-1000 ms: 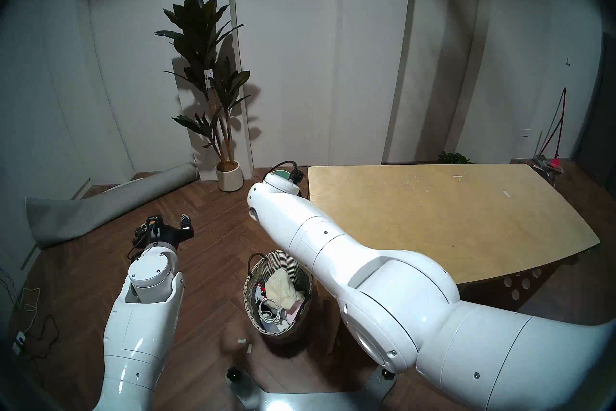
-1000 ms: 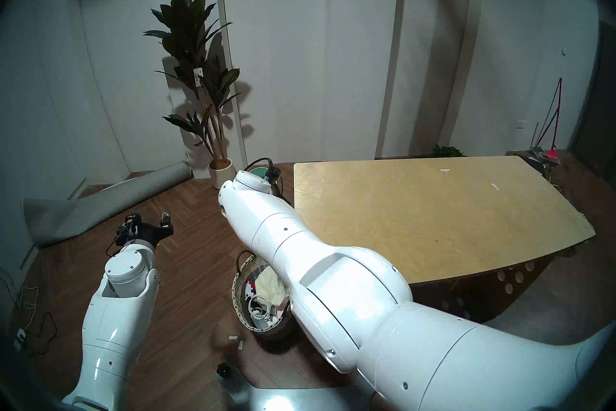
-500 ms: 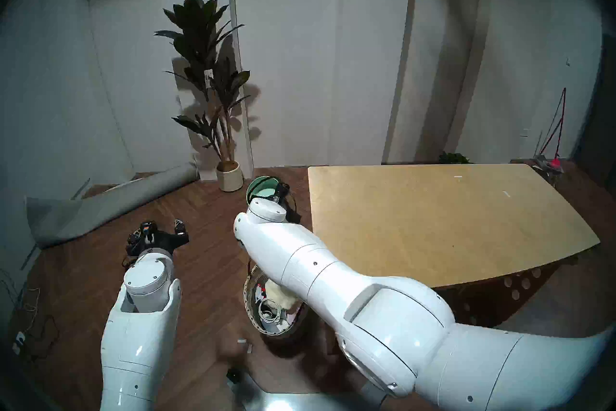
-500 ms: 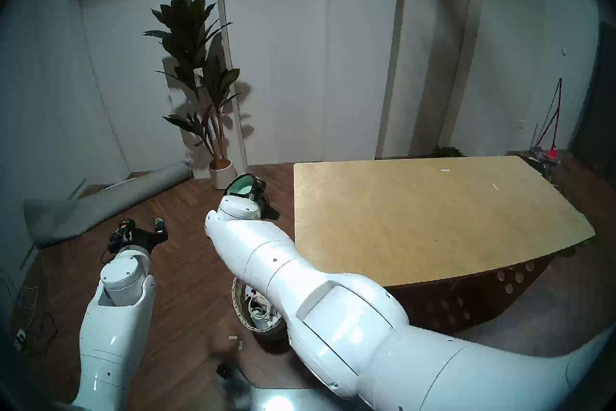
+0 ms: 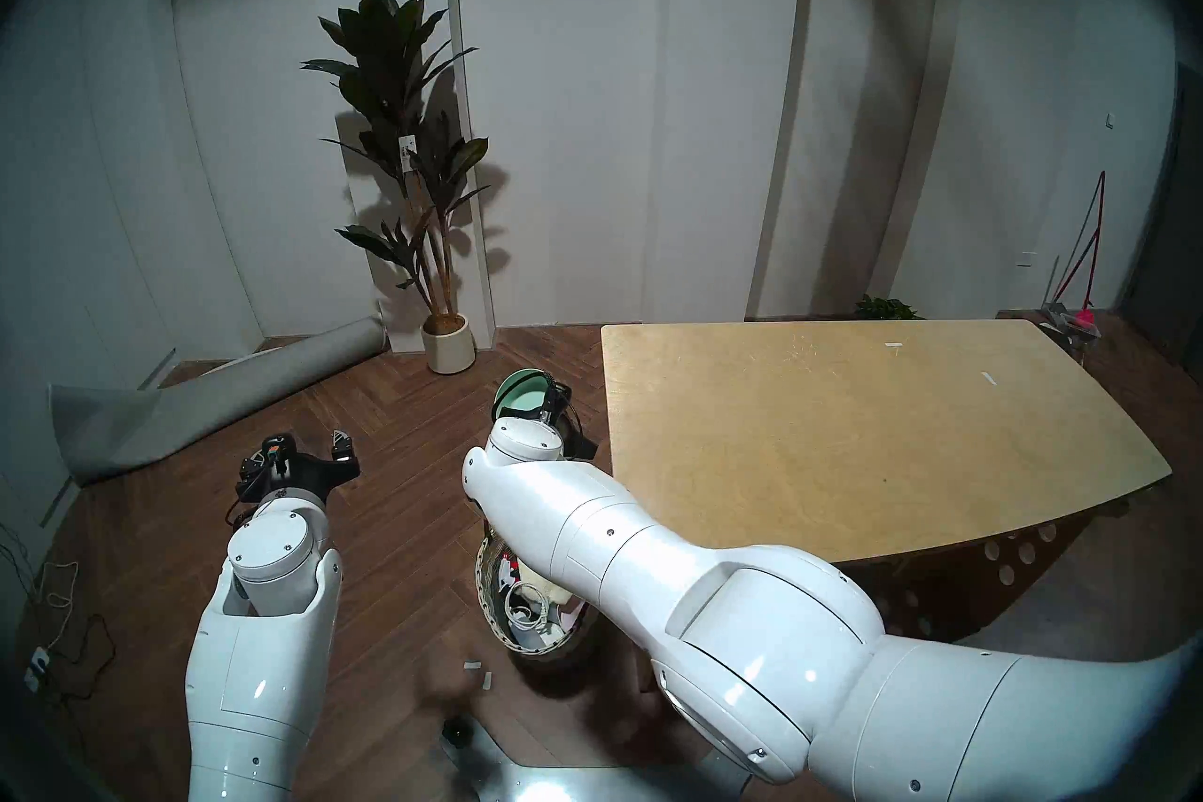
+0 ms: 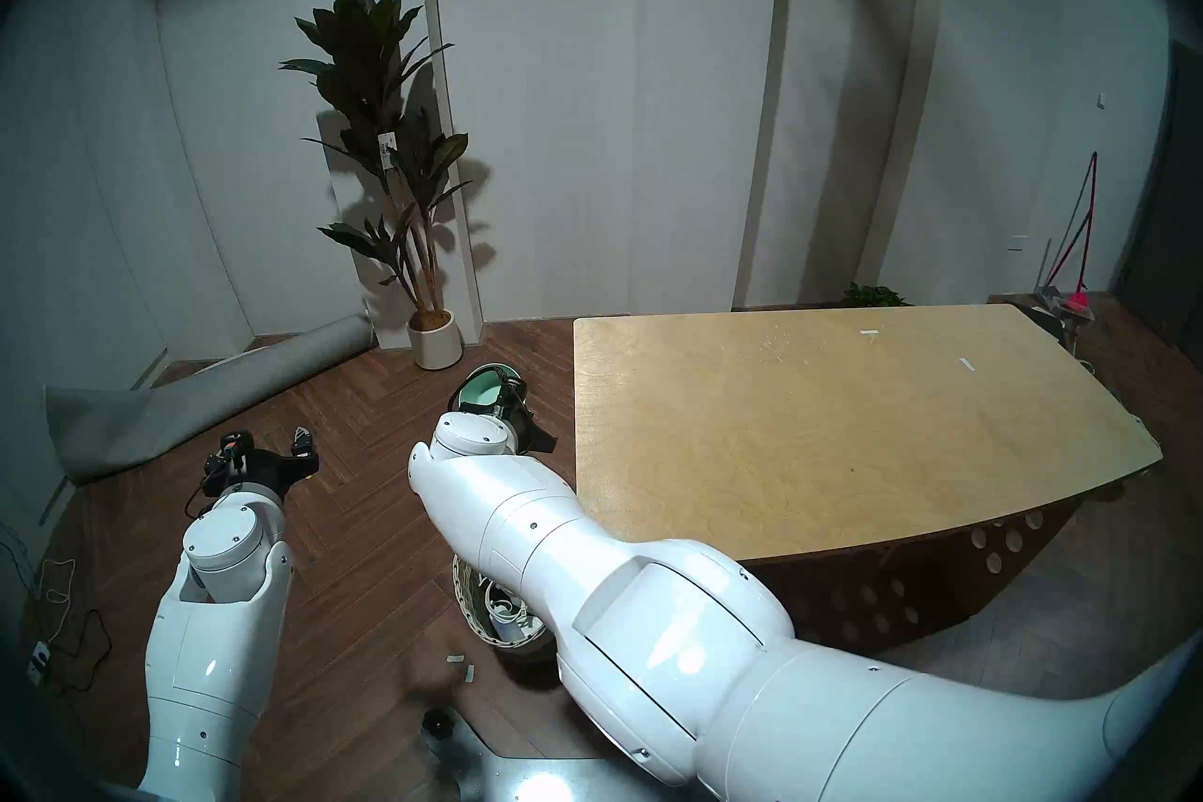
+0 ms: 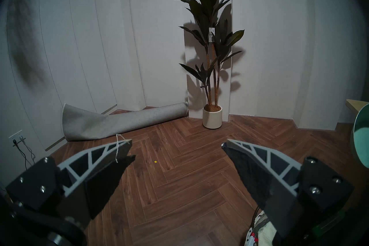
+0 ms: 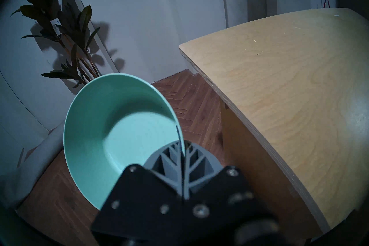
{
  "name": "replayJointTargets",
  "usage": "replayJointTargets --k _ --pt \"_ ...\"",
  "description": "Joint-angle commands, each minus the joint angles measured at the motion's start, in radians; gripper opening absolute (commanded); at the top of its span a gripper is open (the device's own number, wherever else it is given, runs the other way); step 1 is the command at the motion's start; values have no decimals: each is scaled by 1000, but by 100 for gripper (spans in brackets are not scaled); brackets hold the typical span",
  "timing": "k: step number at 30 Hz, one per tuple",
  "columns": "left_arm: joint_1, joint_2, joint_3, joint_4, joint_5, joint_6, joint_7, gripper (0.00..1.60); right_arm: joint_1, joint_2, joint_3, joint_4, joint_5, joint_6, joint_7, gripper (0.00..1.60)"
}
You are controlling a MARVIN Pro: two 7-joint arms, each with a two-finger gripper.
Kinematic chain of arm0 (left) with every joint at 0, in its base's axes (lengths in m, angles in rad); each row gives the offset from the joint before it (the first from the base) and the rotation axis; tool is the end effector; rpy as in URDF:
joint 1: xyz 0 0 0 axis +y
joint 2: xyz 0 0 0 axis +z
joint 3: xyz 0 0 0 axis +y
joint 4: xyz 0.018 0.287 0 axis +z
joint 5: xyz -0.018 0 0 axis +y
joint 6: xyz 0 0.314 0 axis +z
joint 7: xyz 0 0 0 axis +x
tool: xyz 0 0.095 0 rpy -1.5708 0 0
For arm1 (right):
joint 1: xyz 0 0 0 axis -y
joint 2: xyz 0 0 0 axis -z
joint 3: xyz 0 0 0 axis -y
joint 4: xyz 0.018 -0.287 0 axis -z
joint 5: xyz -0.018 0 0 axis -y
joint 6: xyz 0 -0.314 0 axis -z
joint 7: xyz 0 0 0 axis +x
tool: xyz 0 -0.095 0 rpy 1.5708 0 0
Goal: Load the items into the basket from the rear
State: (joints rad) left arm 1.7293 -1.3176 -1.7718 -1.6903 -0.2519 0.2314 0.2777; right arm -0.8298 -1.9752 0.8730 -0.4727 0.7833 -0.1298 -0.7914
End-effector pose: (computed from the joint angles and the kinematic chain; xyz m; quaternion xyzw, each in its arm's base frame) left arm 0.3665 0.1718 -0.3100 -0.7632 -0.1411 -0.6078 0.1680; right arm 0.4961 0.3003 -0.3341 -0.8442 0.1750 -0.5055 0.0335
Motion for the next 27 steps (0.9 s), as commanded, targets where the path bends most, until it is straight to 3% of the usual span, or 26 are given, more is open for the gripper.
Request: replayJointTargets --k 1,4,6,7,8,17,27 --pt "-3 3 -15 -14 -11 -22 -10 160 62 -32 -17 96 -15 -56 64 0" --pt "1 2 -16 -13 -14 -23 -12 160 67 -32 -35 123 -26 -63 96 0" --pt "2 -8 -22 -11 -22 -32 -7 160 64 -32 -43 144 -29 -74 122 21" --pt "3 -9 -24 -10 -24 -32 -5 160 64 -32 -49 161 -34 -85 125 101" --pt "4 -10 -26 -8 -27 -34 -5 160 63 -32 -52 175 -33 -87 145 160" --pt "23 -20 -34 -15 -31 -43 4 160 55 -32 -66 216 -33 -116 213 160" --pt "29 -11 -25 -47 -22 -67 -9 160 126 -17 -62 110 -43 -212 254 160"
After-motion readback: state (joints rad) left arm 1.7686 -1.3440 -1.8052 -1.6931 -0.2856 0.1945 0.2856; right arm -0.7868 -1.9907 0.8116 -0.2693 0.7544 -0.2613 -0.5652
